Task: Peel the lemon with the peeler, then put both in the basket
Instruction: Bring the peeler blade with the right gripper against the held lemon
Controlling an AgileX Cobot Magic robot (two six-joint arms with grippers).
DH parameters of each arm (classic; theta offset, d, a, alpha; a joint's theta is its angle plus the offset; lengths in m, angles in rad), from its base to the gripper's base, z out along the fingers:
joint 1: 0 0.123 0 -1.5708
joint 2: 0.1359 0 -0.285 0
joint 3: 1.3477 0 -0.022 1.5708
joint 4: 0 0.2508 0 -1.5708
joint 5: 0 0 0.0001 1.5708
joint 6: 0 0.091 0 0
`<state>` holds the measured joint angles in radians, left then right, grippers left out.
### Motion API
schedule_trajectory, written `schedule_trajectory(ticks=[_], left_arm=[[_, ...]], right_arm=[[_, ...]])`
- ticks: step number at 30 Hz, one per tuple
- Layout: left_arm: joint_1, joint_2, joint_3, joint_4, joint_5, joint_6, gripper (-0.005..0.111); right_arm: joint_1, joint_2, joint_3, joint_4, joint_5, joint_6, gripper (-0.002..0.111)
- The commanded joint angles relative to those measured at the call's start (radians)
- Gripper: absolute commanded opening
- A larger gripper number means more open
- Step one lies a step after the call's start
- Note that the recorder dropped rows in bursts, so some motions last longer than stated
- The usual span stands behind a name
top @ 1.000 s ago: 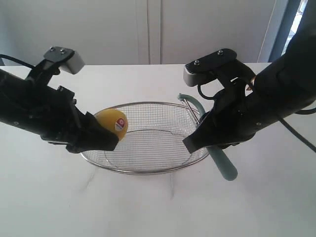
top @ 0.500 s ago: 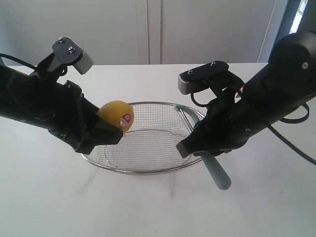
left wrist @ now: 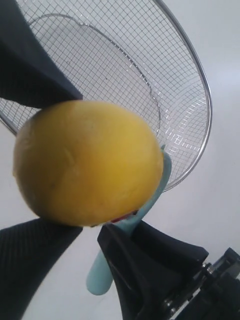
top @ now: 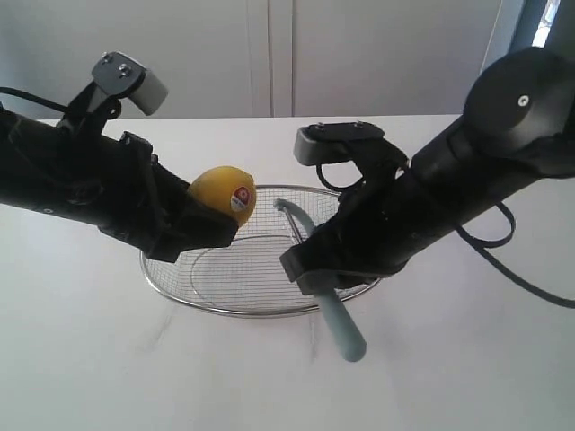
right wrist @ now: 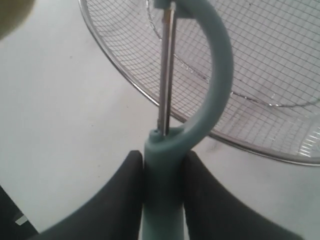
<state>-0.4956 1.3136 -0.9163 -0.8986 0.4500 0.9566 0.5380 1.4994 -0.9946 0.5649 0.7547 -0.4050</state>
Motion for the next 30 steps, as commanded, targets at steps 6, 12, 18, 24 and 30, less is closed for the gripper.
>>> schedule_trajectory(ticks=[6, 12, 18, 24, 30], left_arm=[[-0.006, -0.016, -0.005, -0.036, 0.001, 0.037, 0.000], [-0.006, -0.016, -0.005, -0.036, -0.006, 0.037, 0.000], [-0.006, -0.016, -0.005, -0.036, -0.006, 0.037, 0.000], [-0.006, -0.016, -0.005, -0.036, -0.006, 0.037, 0.000], [-0.006, -0.016, -0.005, -0.036, -0.006, 0.037, 0.000]], right_arm=[[0.000, 0.037, -0.034, 0.088, 0.019, -0.044, 0.000], [0.000, 0.058, -0.034, 0.243, 0.021, -0.146, 0.000], [0.000, 0.060, -0.034, 0.294, 0.028, -0.193, 0.000], [0.000, 0.056, -0.032, 0.294, 0.008, -0.193, 0.000], [0.000, 0.027, -0.032, 0.269, -0.027, -0.147, 0.000]])
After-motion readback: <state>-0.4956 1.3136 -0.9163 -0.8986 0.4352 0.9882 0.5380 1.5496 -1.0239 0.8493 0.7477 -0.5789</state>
